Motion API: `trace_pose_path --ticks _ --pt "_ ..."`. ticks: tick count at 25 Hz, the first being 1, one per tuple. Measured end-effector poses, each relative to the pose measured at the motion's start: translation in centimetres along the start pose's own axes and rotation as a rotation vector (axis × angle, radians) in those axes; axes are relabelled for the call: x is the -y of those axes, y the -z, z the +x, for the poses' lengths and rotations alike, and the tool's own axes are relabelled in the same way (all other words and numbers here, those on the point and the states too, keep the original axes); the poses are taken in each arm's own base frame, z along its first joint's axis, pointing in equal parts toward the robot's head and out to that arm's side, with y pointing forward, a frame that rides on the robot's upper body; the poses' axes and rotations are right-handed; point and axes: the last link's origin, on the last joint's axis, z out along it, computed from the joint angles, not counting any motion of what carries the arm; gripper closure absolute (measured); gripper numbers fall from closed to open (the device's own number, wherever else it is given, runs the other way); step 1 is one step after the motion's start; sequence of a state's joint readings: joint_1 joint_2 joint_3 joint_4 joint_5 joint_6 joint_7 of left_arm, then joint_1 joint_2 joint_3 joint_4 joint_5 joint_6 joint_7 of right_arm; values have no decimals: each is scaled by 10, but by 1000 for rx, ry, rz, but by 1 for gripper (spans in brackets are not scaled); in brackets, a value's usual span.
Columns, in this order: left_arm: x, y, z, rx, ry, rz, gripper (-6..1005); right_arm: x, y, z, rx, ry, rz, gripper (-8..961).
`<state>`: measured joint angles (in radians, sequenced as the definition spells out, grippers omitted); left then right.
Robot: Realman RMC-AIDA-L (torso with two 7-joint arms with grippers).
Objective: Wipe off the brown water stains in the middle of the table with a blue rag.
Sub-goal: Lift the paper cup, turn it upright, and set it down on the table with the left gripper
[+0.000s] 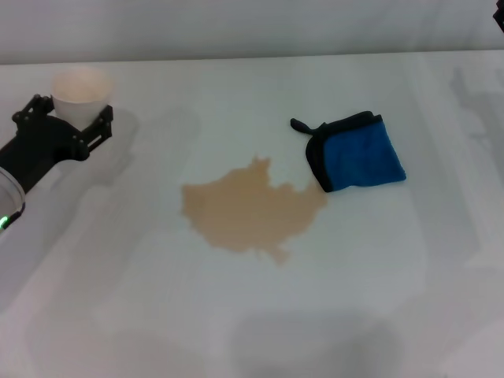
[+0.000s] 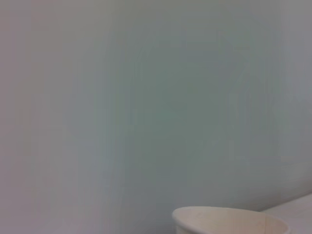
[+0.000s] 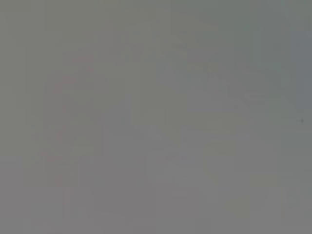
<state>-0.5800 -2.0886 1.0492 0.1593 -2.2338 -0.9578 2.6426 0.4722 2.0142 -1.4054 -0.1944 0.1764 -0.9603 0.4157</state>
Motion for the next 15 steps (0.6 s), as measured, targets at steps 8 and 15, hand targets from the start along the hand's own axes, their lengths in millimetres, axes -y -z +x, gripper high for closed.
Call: trace_pose_path --ticks 8,15 --pt "-7 2 -13 55 37 3 196 -2 -2 -1 4 -1 -5 96" --pt "-12 6 -22 85 65 8 195 -2 -2 -1 3 -1 -5 96"
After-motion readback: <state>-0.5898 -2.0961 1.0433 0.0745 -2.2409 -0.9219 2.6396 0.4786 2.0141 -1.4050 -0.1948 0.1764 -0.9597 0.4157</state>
